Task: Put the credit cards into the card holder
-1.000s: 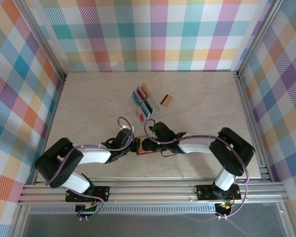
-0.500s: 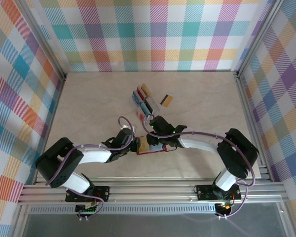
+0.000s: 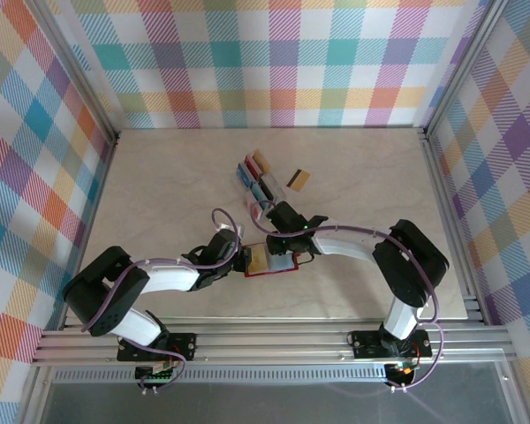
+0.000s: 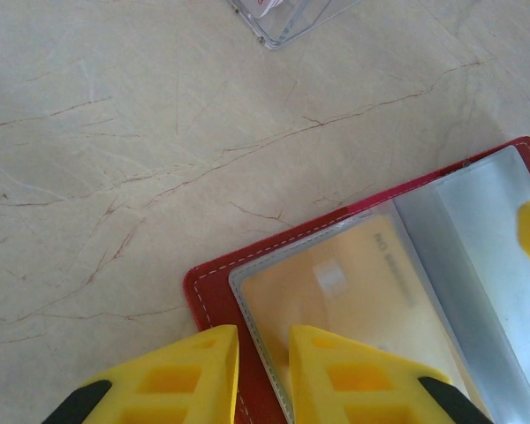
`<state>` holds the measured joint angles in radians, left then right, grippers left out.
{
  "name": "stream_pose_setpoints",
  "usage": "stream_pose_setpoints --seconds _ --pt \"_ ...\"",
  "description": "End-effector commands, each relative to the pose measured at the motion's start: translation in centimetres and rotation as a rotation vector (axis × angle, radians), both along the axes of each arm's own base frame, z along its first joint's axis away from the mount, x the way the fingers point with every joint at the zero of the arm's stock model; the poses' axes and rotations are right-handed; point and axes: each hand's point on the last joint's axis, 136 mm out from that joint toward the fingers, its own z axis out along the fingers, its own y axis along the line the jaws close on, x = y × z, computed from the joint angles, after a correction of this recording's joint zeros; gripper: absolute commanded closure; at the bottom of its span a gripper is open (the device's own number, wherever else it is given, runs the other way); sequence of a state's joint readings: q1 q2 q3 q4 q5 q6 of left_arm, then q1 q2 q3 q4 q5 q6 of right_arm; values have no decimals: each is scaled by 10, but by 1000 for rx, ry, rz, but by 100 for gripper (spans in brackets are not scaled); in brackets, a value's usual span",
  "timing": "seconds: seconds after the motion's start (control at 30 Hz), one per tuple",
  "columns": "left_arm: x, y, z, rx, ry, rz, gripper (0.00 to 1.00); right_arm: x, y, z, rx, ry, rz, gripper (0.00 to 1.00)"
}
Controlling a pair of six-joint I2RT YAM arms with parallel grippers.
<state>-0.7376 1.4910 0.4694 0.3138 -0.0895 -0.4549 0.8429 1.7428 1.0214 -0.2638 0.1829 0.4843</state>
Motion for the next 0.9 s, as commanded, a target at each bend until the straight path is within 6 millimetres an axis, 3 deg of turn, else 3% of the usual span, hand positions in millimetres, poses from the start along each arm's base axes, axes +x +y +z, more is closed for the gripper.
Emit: stream_pose_setpoints --seconds 0.0,0.13,0.27,0.6,0.87 --pt "-21 5 -19 53 87 -38 78 2 1 -10 -20 25 12 58" --pt "-21 5 -18 52 86 -39 78 1 0 -27 -40 54 10 58" --pt "-21 5 -18 52 88 -38 78 -1 -2 -31 -30 52 4 68" --pt "-20 5 -18 50 87 -40 78 -4 -2 -10 20 17 18 100" --pt "-20 3 -22 49 97 -43 78 -12 11 13 118 5 81 100"
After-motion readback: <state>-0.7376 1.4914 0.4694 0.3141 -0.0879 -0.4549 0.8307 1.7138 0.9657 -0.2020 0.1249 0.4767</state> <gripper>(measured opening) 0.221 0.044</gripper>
